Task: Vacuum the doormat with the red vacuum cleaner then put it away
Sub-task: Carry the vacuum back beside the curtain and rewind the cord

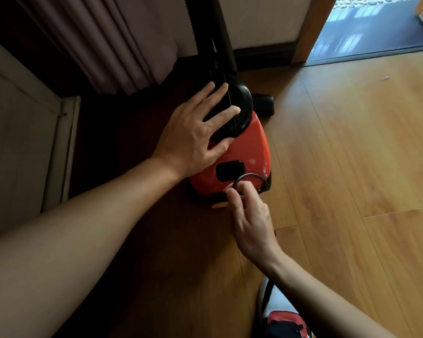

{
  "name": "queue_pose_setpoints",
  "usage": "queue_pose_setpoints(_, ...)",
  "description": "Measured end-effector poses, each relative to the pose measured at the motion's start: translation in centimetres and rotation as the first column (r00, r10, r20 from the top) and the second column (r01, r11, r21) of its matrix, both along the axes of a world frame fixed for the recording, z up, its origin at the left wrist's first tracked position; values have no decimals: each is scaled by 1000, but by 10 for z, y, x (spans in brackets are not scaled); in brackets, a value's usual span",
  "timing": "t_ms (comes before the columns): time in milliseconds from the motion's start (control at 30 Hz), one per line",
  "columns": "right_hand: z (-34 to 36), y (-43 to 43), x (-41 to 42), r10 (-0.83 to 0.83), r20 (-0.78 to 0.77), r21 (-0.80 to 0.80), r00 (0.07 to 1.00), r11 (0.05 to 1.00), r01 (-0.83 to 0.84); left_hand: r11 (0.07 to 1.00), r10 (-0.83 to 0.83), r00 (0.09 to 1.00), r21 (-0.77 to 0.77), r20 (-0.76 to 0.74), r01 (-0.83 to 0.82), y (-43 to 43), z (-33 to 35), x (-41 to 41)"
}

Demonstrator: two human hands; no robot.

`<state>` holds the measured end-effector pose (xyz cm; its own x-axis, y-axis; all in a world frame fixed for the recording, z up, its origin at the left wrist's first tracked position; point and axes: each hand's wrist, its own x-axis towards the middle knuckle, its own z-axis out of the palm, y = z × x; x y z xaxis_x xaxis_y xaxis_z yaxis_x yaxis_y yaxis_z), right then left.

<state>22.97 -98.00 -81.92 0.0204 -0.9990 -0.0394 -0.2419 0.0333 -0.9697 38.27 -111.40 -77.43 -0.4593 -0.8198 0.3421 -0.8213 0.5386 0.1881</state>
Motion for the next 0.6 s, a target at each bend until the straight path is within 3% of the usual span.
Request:
queue_pose_setpoints(133, -20, 8, 28, 126, -58, 40, 990, 992, -123, 1000, 4, 1000, 12, 17, -4, 1, -1, -1)
queue_pose_setpoints(233, -43, 12, 42, 228, -245, 98, 942, 973, -210, 1000, 5, 1000, 24, 30, -6, 1, -1, 1)
queue_pose_setpoints(367, -63, 6, 50, 213, -402, 66, 891, 977, -204, 1000, 7, 999, 23, 39, -7, 0, -1, 2)
queue_pose_setpoints(600, -87, 3, 54, 128, -396, -8, 909, 990, -143, 1000, -1, 998, 12, 63, 0, -1, -2, 4)
